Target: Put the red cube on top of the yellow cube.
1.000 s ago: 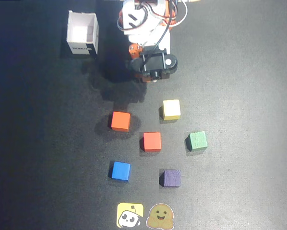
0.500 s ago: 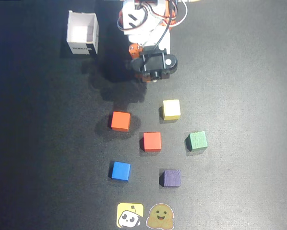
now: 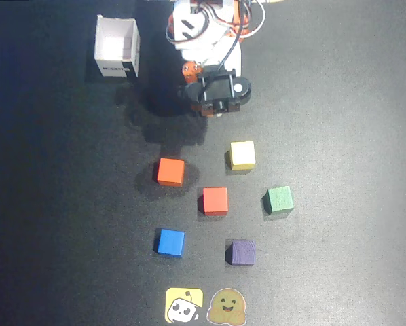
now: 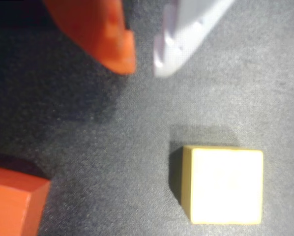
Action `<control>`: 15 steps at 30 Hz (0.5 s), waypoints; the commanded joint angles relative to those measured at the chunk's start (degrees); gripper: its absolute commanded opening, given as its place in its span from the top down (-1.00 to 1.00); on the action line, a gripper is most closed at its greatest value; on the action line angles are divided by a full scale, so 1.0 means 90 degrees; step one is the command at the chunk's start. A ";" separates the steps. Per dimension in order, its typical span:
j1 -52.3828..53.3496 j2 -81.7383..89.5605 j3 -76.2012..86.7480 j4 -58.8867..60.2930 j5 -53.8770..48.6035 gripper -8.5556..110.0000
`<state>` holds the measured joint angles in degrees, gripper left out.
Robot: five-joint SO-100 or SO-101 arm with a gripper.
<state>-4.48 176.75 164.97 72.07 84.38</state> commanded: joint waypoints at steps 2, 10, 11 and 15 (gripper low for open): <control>-0.0010 0.0049 -0.0039 0.0029 -0.0059 0.83; 0.0000 0.0049 -0.0039 0.0029 -0.0059 0.83; 0.0000 0.0049 -0.0039 0.0029 -0.0059 0.83; -0.0020 0.0049 -0.0039 -0.0098 0.0303 0.82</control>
<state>-4.48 176.75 164.97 72.07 85.87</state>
